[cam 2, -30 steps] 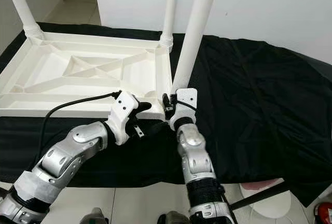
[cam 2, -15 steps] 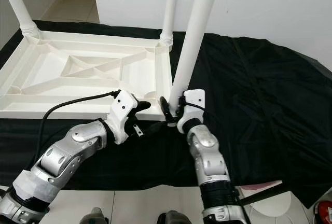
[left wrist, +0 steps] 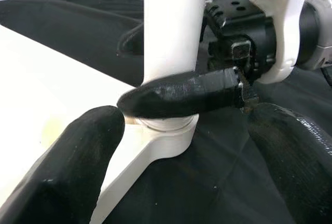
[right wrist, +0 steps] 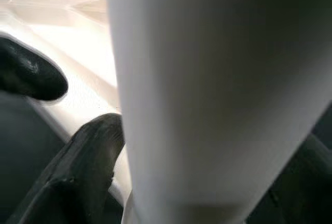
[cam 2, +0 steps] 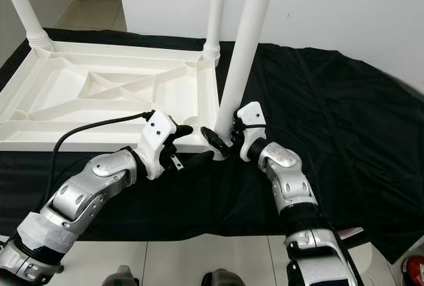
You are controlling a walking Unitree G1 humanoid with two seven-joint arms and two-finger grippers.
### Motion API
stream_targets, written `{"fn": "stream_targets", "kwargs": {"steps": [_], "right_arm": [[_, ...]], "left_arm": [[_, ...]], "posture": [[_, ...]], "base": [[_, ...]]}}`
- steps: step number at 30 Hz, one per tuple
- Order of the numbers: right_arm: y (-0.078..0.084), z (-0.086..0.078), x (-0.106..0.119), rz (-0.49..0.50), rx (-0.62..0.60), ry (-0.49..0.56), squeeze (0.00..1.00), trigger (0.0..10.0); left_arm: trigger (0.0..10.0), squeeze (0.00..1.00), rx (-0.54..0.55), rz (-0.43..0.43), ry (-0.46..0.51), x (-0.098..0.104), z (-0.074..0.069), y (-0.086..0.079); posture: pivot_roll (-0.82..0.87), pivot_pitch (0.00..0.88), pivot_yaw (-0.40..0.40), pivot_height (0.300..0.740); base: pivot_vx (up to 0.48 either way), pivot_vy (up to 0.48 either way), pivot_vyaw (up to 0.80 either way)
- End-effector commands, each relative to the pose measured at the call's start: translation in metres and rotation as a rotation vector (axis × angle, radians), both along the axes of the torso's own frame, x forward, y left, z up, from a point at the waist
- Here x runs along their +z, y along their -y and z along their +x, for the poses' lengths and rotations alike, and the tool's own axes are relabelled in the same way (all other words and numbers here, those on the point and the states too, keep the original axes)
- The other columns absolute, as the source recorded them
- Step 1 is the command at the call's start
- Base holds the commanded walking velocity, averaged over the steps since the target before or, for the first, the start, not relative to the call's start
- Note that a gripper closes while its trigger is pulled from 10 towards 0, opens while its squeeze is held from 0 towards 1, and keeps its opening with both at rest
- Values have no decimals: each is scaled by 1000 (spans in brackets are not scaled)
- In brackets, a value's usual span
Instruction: Building children table
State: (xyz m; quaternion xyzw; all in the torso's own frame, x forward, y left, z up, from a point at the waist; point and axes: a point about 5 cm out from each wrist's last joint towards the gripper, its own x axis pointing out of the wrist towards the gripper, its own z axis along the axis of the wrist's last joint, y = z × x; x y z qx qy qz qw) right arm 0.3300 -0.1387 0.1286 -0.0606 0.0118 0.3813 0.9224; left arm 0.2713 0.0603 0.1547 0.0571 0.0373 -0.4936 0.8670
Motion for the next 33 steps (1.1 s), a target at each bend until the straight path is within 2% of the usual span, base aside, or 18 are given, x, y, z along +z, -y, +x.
{"fn": "stream_targets", "kwargs": {"steps": [1, 2, 7, 17, 18, 19, 20, 22, 24, 27, 28, 29, 30, 31, 33], "right_arm": [[-2, 1, -5, -30, 22, -12, 0, 745], [-4, 0, -6, -27, 30, -14, 0, 0], [-7, -3, -11, -13, 56, -32, 0, 0], [-2, -10, -24, 1, 16, -65, 0, 0], [-1, -10, -27, -13, -15, -72, 0, 2902], [0, -10, -29, -14, -48, -74, 0, 10000], [0, -10, -29, -14, -48, -74, 0, 10000], [-1, -14, -30, -5, -125, -64, 0, 10000], [-1, -14, -30, -5, -125, -64, 0, 10000], [0, -15, -30, 17, -239, -63, 0, 10000], [0, -15, -30, 17, -239, -63, 0, 10000], [-1, -16, -31, 44, -301, -82, 0, 10000], [-1, -16, -31, 44, -301, -82, 0, 10000], [-1, -16, -31, 77, -357, -98, 1000, 10000], [-1, -16, -31, 77, -357, -98, 1000, 10000]], "left_arm": [[10000, 0, -135, 6, -15, -1, -7, 3], [10000, 0, -134, 7, -15, -1, -8, 3], [10000, 0, -124, 6, -16, 0, -7, 1], [10000, 0, -123, 8, -17, 0, -7, 1], [10000, 0, -126, 9, -18, 0, -6, 1], [10000, 0, -128, 8, -19, 0, -6, 1], [10000, 0, -128, 8, -19, 0, -6, 1], [10000, 0, -133, 7, -21, -1, -6, 2], [10000, 0, -133, 7, -21, -1, -6, 2], [10000, 0, -137, 7, -23, -1, -6, 3], [10000, 0, -137, 7, -23, -1, -6, 3], [10000, 0, -136, 5, -24, -1, -6, 3], [10000, 0, -136, 5, -24, -1, -6, 3], [10000, 0, -135, 4, -24, -1, -6, 2], [10000, 0, -135, 4, -24, -1, -6, 2]], "posture": [[103, 0, -45, 740], [103, 0, -45, 740], [119, 0, -48, 740], [104, 6, -39, 740], [95, 10, -36, 740], [95, 10, -36, 740], [95, 10, -36, 740], [95, 10, -36, 740], [95, 10, -36, 740], [79, 22, -36, 740], [79, 22, -36, 740], [77, 24, -36, 740], [77, 24, -36, 740], [76, 27, -37, 740], [76, 27, -37, 740]], "base": [[0, 0, 0], [0, 0, 0], [0, 0, 0], [0, 0, 0], [0, 0, 0], [0, 0, 0], [0, 0, 0], [0, 0, 0], [0, 0, 0], [0, 0, 0], [0, 0, 0], [0, 0, 0], [0, 0, 0], [0, 0, 0], [0, 0, 0]]}}
